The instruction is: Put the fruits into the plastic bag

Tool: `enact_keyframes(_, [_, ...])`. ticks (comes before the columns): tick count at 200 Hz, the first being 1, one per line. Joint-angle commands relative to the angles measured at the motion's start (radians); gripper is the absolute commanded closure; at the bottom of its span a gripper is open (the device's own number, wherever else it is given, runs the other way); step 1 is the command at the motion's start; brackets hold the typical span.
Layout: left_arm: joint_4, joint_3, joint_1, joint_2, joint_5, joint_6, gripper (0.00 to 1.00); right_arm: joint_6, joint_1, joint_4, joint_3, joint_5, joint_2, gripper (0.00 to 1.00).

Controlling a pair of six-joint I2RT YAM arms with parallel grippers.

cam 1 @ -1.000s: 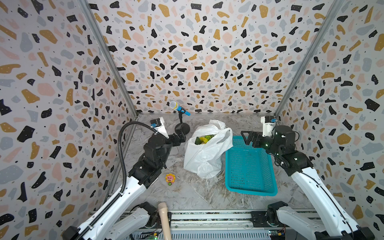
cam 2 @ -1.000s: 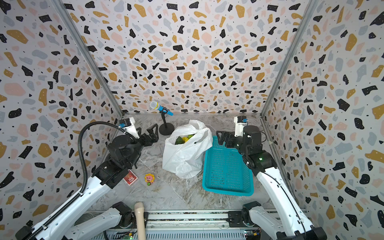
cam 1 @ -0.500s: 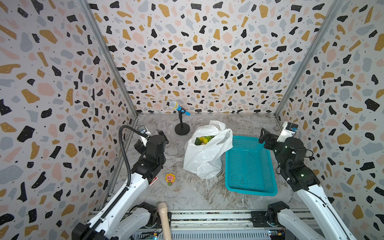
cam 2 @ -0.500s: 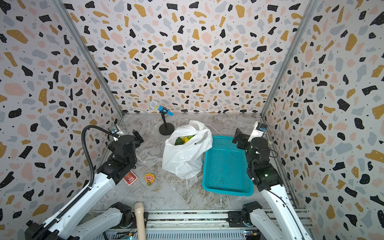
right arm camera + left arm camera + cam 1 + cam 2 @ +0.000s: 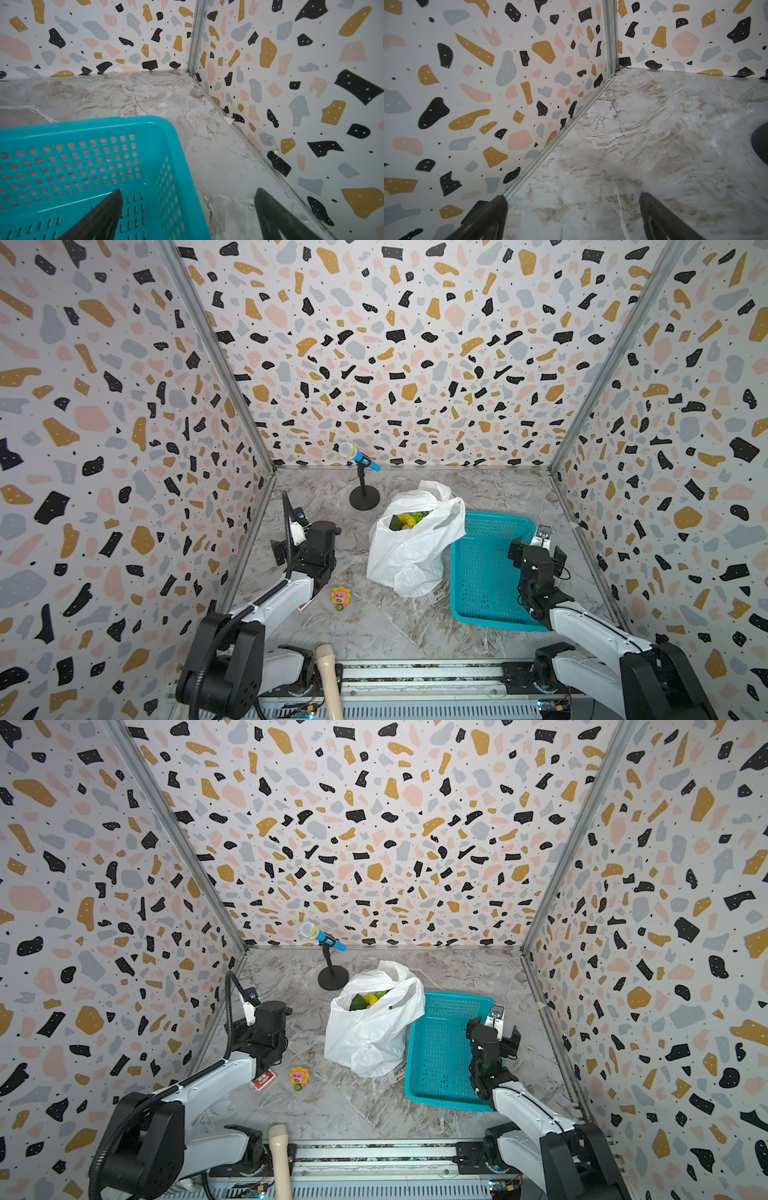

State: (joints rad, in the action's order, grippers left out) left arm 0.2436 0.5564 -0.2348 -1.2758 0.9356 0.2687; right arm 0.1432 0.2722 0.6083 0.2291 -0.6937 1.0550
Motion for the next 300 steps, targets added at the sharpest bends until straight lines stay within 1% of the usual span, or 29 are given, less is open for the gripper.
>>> enact_keyframes(1, [0.178,-0.044,0.011,-0.043,-0.036,-0.011,0.00,-0.036,-0.007,0.306,-0.083,0.056,0.033,0.01])
enact_keyframes(10, [0.232,-0.065,0.011,-0.065,-0.043,-0.017,0.00,-0.004,-0.018,0.350,-0.101,0.096,0.074,0.01])
enact_keyframes(15, [0.263,-0.078,0.012,-0.073,-0.044,-0.018,0.00,-0.015,-0.026,0.393,-0.102,0.104,0.105,0.01])
enact_keyframes(19, [0.289,-0.091,0.011,-0.079,-0.047,-0.019,0.00,-0.009,-0.026,0.384,-0.088,0.105,0.123,0.01])
enact_keyframes(24, [0.321,-0.107,0.011,-0.084,-0.050,-0.021,0.00,-0.031,-0.030,0.383,-0.072,0.143,0.141,0.01])
enact_keyframes(29, [0.363,-0.124,0.011,-0.086,-0.052,-0.024,0.00,-0.060,-0.040,0.428,-0.068,0.178,0.169,0.01])
enact_keyframes(41, [0.467,-0.166,0.012,-0.103,-0.052,-0.047,0.00,-0.115,-0.049,0.535,-0.061,0.199,0.239,0.01])
enact_keyframes(47, [0.478,-0.168,0.013,-0.107,-0.049,-0.057,0.00,-0.126,-0.053,0.570,-0.061,0.214,0.270,0.01])
enact_keyframes(54, [0.499,-0.164,0.014,-0.109,-0.063,-0.080,0.00,-0.132,-0.079,0.659,-0.074,0.284,0.334,0.01])
enact_keyframes(59, [0.547,-0.178,0.014,-0.116,-0.074,-0.102,0.01,-0.153,-0.104,0.737,-0.081,0.367,0.380,0.01])
enact_keyframes(65, [0.612,-0.201,0.015,-0.128,-0.094,-0.120,0.01,-0.165,-0.117,0.728,-0.068,0.454,0.407,0.01])
enact_keyframes(69, [0.663,-0.216,0.015,-0.143,-0.102,-0.133,0.02,-0.173,-0.125,0.707,-0.060,0.487,0.427,0.01])
enact_keyframes(76, [0.681,-0.216,0.015,-0.159,-0.099,-0.160,0.03,-0.170,-0.134,0.752,-0.060,0.500,0.449,0.01])
enact_keyframes(85, [0.626,-0.193,0.017,-0.157,-0.136,-0.162,0.04,-0.163,-0.144,0.685,-0.050,0.529,0.429,0.01])
enact_keyframes(94, [0.672,-0.210,0.016,-0.156,-0.159,-0.182,0.07,-0.171,-0.149,0.681,-0.052,0.557,0.423,0.01])
enact_keyframes(113, [0.762,-0.271,0.015,-0.130,-0.263,-0.225,0.09,-0.169,-0.157,0.653,-0.036,0.578,0.429,0.01])
enact_keyframes(121, [0.787,-0.291,0.017,-0.122,-0.276,-0.227,0.09,-0.166,-0.160,0.650,-0.033,0.579,0.430,0.01])
enact_keyframes(134, [0.889,-0.349,0.022,-0.112,-0.305,-0.232,0.08,-0.167,-0.160,0.650,-0.034,0.579,0.429,0.01])
enact_keyframes(142, [0.974,-0.400,0.041,-0.118,-0.367,-0.224,0.07,-0.170,-0.160,0.658,-0.039,0.574,0.428,0.01])
enact_keyframes(147, [1.054,-0.420,0.047,-0.151,-0.358,-0.228,0.07,-0.169,-0.157,0.664,-0.042,0.571,0.427,0.01])
enact_keyframes(152, [1.090,-0.420,0.052,-0.176,-0.355,-0.233,0.06,-0.169,-0.156,0.664,-0.042,0.570,0.427,0.01])
enact_keyframes(171, [0.982,-0.399,0.065,-0.140,-0.385,-0.216,0.04,-0.169,-0.154,0.659,-0.040,0.569,0.427,0.01])
enact_keyframes(184, [1.008,-0.405,0.066,-0.148,-0.383,-0.218,0.04,-0.170,-0.155,0.661,-0.039,0.568,0.427,0.01])
enact_keyframes(194, [0.988,-0.400,0.066,-0.141,-0.386,-0.218,0.04,-0.169,-0.155,0.661,-0.039,0.569,0.430,0.01])
enact_keyframes(268, [0.991,-0.401,0.067,-0.141,-0.385,-0.218,0.03,-0.170,-0.161,0.652,-0.033,0.576,0.434,0.01])
enact_keyframes(280, [0.991,-0.401,0.067,-0.143,-0.385,-0.218,0.03,-0.168,-0.172,0.635,-0.017,0.600,0.443,0.01])
enact_keyframes(294, [0.991,-0.400,0.066,-0.142,-0.385,-0.218,0.03,-0.158,-0.205,0.607,0.003,0.672,0.452,0.01])
enact_keyframes(300, [0.991,-0.400,0.066,-0.143,-0.385,-0.217,0.03,-0.158,-0.206,0.606,0.002,0.674,0.448,0.01])
